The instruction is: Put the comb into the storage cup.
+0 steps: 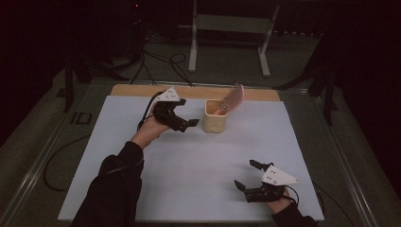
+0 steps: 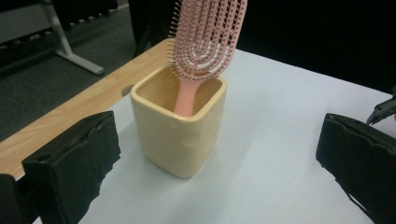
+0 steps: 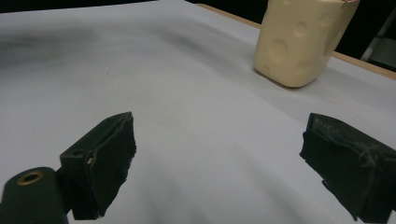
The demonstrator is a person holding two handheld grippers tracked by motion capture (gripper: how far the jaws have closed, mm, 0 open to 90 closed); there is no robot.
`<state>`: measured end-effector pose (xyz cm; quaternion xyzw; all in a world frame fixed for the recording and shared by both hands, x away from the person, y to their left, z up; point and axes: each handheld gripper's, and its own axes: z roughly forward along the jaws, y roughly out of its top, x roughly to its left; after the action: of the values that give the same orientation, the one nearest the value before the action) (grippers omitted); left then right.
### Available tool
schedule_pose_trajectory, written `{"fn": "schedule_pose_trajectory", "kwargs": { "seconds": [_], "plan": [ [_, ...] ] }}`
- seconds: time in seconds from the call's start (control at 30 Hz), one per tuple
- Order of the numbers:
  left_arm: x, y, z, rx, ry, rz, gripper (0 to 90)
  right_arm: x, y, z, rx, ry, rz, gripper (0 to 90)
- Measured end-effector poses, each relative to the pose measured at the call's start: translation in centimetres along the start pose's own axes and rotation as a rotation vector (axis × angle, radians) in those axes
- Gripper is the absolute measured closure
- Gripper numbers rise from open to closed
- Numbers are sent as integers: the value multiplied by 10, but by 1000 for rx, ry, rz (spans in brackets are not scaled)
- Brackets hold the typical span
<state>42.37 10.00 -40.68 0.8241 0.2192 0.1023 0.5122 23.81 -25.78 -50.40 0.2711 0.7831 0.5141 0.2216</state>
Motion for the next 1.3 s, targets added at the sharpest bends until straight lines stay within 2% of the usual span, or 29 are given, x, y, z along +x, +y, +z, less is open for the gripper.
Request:
{"fn": "schedule_pose_trajectory", "kwargs": {
  "seconds": [0.13, 0.5, 0.9, 1.03, 1.3],
  "plan": [
    [0, -5, -10, -5, 10, -3, 0, 0, 0, 0, 4, -1, 2, 96],
    [1, -19, -34, 19, 26, -8, 0, 0, 0, 1, 6, -5, 2, 96],
    [-3, -37, -60, 28, 48, -17, 0, 0, 0, 1, 5, -5, 1, 96],
    [-5, -46, -75, 32, 54, -23, 0, 1, 1, 1, 8, -4, 2, 96],
    [-11, -65, -94, 49, 65, -32, 0, 0, 1, 2, 9, -6, 1, 96]
  ]
}}
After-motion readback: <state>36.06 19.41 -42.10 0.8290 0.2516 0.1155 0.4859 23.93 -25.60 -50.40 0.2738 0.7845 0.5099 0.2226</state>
